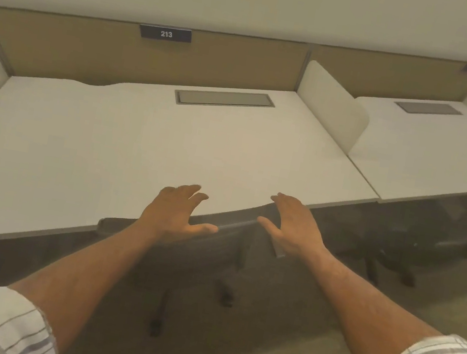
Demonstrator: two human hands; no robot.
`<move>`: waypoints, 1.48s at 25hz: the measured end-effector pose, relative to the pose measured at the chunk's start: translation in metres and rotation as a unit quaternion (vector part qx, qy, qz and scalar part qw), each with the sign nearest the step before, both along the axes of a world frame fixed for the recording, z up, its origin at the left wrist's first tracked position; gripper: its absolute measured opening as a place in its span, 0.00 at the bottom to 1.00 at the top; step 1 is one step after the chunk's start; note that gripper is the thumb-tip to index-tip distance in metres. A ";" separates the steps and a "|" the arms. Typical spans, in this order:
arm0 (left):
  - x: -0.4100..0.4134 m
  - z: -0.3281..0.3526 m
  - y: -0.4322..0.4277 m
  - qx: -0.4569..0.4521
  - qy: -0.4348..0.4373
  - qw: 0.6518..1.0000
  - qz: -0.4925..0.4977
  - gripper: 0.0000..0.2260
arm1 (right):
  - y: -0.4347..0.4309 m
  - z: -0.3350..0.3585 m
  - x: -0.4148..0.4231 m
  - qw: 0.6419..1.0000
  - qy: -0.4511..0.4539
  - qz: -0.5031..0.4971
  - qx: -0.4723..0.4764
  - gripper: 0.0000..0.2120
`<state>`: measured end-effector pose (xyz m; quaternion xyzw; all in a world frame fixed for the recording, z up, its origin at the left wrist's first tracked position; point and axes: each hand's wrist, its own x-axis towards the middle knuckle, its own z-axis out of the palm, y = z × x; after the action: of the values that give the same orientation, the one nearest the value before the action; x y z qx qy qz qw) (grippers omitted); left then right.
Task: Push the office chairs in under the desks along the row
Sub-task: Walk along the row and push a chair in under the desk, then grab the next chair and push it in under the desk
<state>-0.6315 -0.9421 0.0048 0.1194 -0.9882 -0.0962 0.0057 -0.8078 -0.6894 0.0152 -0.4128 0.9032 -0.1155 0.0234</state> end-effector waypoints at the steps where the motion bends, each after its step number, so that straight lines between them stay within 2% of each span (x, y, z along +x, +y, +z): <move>1: -0.012 0.000 0.015 -0.002 0.011 1.000 -0.021 0.49 | 0.014 0.003 0.000 1.000 0.010 -0.007 0.004 0.39; 3: -0.035 -0.001 0.047 -0.010 0.032 0.997 -0.063 0.47 | 0.044 0.004 -0.002 0.999 0.027 -0.023 0.025 0.40; 6: -0.066 -0.005 0.098 -0.017 0.042 0.991 -0.124 0.46 | 0.103 -0.008 -0.007 0.996 0.025 -0.066 0.061 0.47; 10: -0.100 -0.025 0.173 -0.040 0.004 0.983 -0.177 0.45 | 0.196 -0.031 -0.015 0.990 -0.012 -0.120 0.070 0.51; 14: -0.135 -0.051 0.268 -0.057 -0.042 0.981 -0.180 0.47 | 0.308 -0.049 -0.032 0.984 -0.041 -0.154 0.076 0.58; 20: -0.191 -0.075 0.407 -0.062 -0.075 0.974 -0.204 0.49 | 0.466 -0.077 -0.058 0.970 -0.065 -0.207 0.109 0.60; 24: -0.232 -0.079 0.485 -0.070 -0.091 0.966 -0.234 0.48 | 0.540 -0.088 -0.076 0.961 -0.085 -0.236 0.115 0.56; 30: -0.320 -0.101 0.568 -0.053 -0.114 0.947 -0.295 0.58 | 0.610 -0.103 -0.135 0.951 -0.111 -0.260 0.128 0.56; 33: -0.388 -0.111 0.602 -0.041 -0.106 0.950 -0.290 0.57 | 0.642 -0.103 -0.190 0.952 -0.103 -0.260 0.126 0.56; 37: -0.474 -0.109 0.638 -0.008 -0.101 0.955 -0.279 0.61 | 0.670 -0.092 -0.273 0.953 -0.095 -0.256 0.131 0.54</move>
<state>-1.1054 -0.3036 -0.1042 -0.1517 -0.9783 -0.0739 -0.1201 -1.0809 -0.0198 -0.0772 -0.1477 0.9794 -0.0369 0.1328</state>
